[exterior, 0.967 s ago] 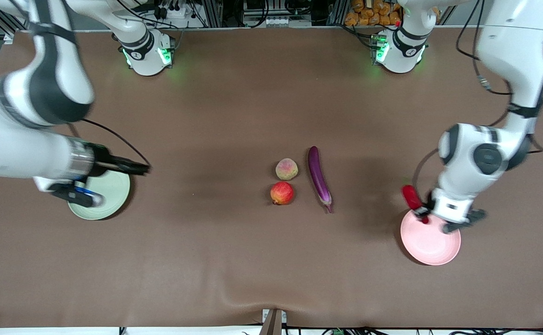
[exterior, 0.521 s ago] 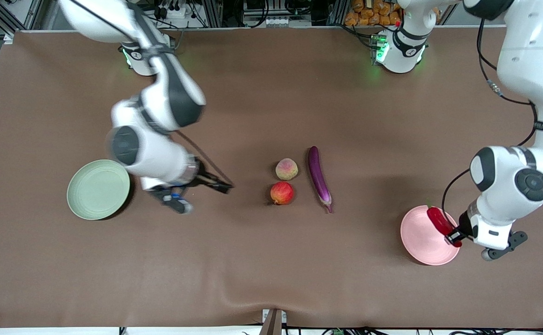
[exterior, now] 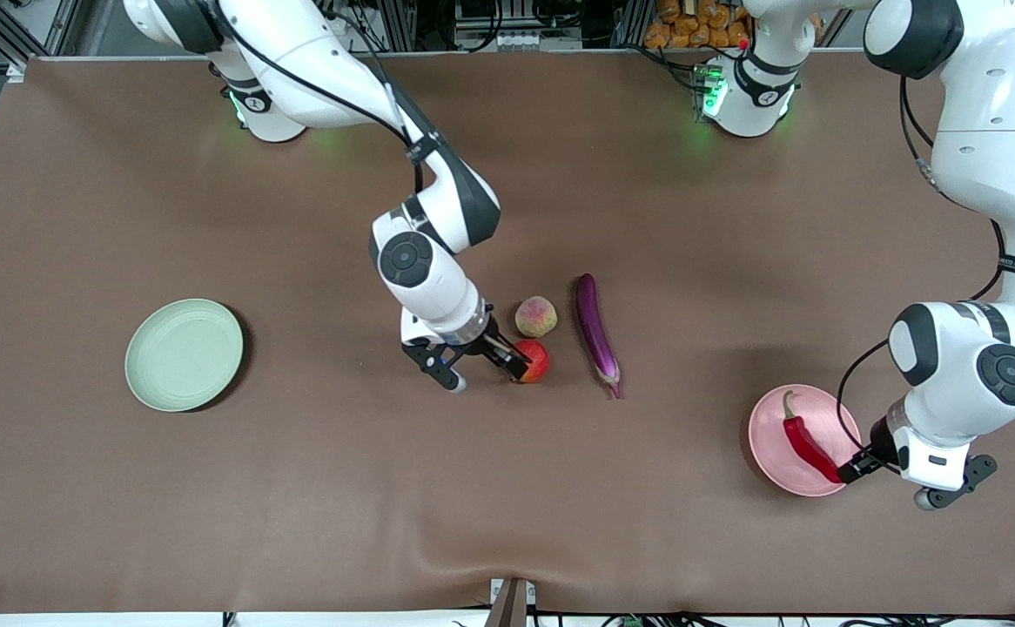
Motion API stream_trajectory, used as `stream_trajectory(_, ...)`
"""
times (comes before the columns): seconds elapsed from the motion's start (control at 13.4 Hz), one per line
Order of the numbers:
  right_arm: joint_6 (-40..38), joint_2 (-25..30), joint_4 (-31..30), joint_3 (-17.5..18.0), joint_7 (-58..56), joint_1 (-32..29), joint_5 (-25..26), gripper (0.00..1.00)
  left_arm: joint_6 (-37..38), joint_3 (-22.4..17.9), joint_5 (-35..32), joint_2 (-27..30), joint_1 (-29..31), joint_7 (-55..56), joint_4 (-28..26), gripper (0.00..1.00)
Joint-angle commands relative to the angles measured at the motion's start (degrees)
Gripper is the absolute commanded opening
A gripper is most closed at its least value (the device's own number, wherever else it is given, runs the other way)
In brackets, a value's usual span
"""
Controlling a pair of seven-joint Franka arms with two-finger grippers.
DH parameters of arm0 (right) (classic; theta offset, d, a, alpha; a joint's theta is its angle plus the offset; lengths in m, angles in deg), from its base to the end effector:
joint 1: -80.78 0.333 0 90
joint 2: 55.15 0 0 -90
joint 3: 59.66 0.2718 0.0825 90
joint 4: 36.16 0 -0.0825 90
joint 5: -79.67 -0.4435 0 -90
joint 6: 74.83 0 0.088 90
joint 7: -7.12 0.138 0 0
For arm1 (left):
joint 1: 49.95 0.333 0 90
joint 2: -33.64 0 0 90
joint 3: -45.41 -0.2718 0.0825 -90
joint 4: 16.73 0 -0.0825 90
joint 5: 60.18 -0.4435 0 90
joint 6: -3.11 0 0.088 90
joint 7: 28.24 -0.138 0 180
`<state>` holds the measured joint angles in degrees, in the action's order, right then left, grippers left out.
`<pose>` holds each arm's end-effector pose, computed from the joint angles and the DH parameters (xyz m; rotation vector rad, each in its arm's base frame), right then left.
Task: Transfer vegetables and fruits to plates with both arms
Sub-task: 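Grasp the eggplant with the left gripper while the right gripper grasps the red apple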
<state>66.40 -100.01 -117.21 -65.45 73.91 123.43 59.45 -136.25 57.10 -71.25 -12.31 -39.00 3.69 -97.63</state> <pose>0.6138 0.4817 0.1672 -2.6258 1.0017 -0.0266 0.7752 0.0159 0.1568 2.9674 0.7427 0.3509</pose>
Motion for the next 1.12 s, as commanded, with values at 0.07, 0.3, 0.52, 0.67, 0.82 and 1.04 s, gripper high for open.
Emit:
stream_trajectory(0.07, 0.5, -7.4, 8.7, -1.0, 4.3, 1.9, -0.2, 1.00, 11.4, 4.5, -0.7, 5.1, -4.9, 11.8, -1.6, 1.00)
stream_trajectory(0.3, 0.6, -10.2, 10.6, -1.1, 6.2, 3.2, -0.2, 1.00, 11.7, 4.6, -1.1, 8.6, -14.6, 23.4, -8.7, 1.00)
stream_trajectory(0.52, 0.5, -11.1, 10.1, -1.1, 6.1, 4.1, 4.2, 1.00, 3.7, 5.2, -1.4, 11.8, -17.1, 27.3, -18.6, 1.00)
stream_trajectory(0.67, -0.7, -10.4, 10.1, -1.0, 6.1, 3.7, 6.2, 0.13, -4.1, 5.5, -1.4, 11.9, -20.0, 32.5, -23.3, 1.00)
stream_trajectory(0.82, -5.1, -8.6, 10.3, -1.1, 5.1, 1.6, 6.7, 0.00, -6.0, 5.4, -1.4, 11.3, -23.2, 37.3, -24.1, 1.00)
stream_trajectory(1.04, -16.1, -3.8, 10.7, -0.3, -3.5, -5.6, 5.7, 0.00, -6.1, 5.2, -2.6, 10.4, -27.6, 43.8, -24.2, 1.00)
